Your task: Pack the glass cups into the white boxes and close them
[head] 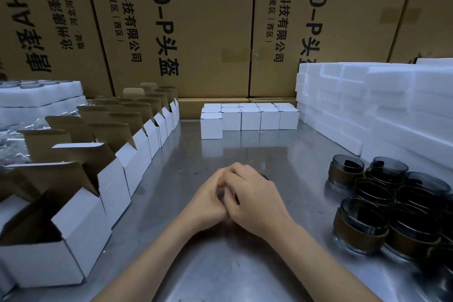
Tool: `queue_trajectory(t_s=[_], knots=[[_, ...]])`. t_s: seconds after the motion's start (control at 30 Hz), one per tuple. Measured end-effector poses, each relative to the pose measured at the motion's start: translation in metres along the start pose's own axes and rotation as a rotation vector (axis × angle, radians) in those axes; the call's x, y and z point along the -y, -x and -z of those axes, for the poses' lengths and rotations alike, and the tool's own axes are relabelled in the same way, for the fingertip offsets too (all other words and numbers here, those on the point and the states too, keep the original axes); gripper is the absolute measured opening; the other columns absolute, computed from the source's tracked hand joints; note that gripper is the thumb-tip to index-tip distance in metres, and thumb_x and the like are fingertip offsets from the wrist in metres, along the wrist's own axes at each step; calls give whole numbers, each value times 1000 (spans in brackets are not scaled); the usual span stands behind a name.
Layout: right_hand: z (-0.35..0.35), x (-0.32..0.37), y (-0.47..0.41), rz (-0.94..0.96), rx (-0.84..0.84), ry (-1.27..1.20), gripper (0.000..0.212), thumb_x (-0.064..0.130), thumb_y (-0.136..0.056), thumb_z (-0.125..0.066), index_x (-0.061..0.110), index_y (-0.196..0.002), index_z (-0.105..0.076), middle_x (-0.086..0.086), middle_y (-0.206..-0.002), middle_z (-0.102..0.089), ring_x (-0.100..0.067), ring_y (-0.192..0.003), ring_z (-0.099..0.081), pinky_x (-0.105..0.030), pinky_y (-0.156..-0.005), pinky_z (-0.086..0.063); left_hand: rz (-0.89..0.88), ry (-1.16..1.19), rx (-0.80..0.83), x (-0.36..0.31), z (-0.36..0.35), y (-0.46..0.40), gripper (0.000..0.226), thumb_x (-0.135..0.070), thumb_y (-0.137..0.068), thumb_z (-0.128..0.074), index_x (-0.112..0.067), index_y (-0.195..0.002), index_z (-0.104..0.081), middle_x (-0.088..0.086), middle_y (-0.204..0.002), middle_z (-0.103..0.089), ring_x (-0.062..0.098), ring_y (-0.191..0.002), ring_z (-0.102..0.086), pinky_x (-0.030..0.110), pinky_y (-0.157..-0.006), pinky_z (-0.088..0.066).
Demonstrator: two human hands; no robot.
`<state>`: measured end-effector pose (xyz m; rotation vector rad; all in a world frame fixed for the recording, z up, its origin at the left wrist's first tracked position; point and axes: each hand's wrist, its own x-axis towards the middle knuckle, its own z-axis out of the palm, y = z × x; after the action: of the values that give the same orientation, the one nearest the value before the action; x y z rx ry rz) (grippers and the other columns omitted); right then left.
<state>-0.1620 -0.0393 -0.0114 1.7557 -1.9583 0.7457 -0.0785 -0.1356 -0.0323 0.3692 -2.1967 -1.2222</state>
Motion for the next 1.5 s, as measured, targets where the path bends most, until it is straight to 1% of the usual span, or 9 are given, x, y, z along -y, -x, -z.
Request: queue_trajectory(t_s=[0.13,0.27,0.43,0.6,0.7,0.93,1.1,1.3,1.5], knots=[[-2,-12,-1,-75,-207,-101,21,29,-78,-60,23,-98,-64,8,-111,-55,-12,-109,-46,-21,-72,-43,16,-35,-4,6,0,-1,53,4,-74,-68,-25,-116,-54,-10,-108,-65,-11,-91,-60,11,-82,-45],[-8,-30,2,-464,48,-211,71,63,-68,-62,37,-130,-39,14,-130,-31,-10,-123,-36,-30,-82,-41,12,-89,37,9,2,-2,44,0,-75,-73,-15,-115,-63,-7,-105,-70,-2,-95,-65,16,-85,-49],[-14,-44,1,-616,38,-482,93,49,-62,-80,28,-139,-32,5,-131,-45,-12,-117,-48,-25,-90,-40,48,-105,-42,7,0,-1,35,-10,-79,-73,-15,-113,-64,-7,-105,-71,1,-99,-65,22,-91,-50],[-23,-48,2,-626,9,-651,58,35,-64,-86,28,-112,-54,7,-114,-61,-8,-106,-57,-24,-88,-47,122,-169,-146,9,2,-4,35,-23,-79,-75,-21,-109,-59,-7,-105,-67,5,-101,-62,23,-91,-48],[-23,-43,3,-604,-66,-674,55,35,-60,-87,35,-97,-46,20,-99,-59,-3,-99,-58,-16,-77,-45,107,-121,-116,10,2,-4,43,-18,-77,-77,-18,-116,-58,-6,-111,-67,7,-107,-62,27,-95,-48],[-24,-23,-2,-455,-288,-477,71,62,-48,-75,44,-102,-31,32,-98,-44,-3,-96,-47,-7,-74,-35,-61,-145,-226,3,2,-2,63,-23,-63,-72,-26,-123,-55,-14,-116,-64,0,-109,-58,25,-93,-48],[-21,-16,-3,-210,-440,-423,69,34,-60,-85,26,-116,-46,17,-106,-49,-6,-98,-45,0,-84,-30,-209,-199,-385,-6,1,0,53,-36,-65,-59,-46,-115,-46,-20,-115,-60,0,-108,-56,18,-88,-45],[-22,-14,-3,-179,-444,-463,70,29,-59,-86,26,-115,-44,15,-106,-48,-5,-98,-43,0,-84,-30,-266,-274,-438,5,3,-2,64,-5,-68,-70,-26,-125,-49,-11,-121,-58,10,-112,-56,31,-91,-48],[-16,-18,-5,-248,-324,-574,63,49,-63,-78,39,-113,-41,25,-107,-53,-1,-102,-50,-7,-87,-38,-221,-176,-378,-1,3,-2,52,-42,-63,-67,-39,-114,-54,-19,-108,-66,1,-103,-61,14,-85,-46]])
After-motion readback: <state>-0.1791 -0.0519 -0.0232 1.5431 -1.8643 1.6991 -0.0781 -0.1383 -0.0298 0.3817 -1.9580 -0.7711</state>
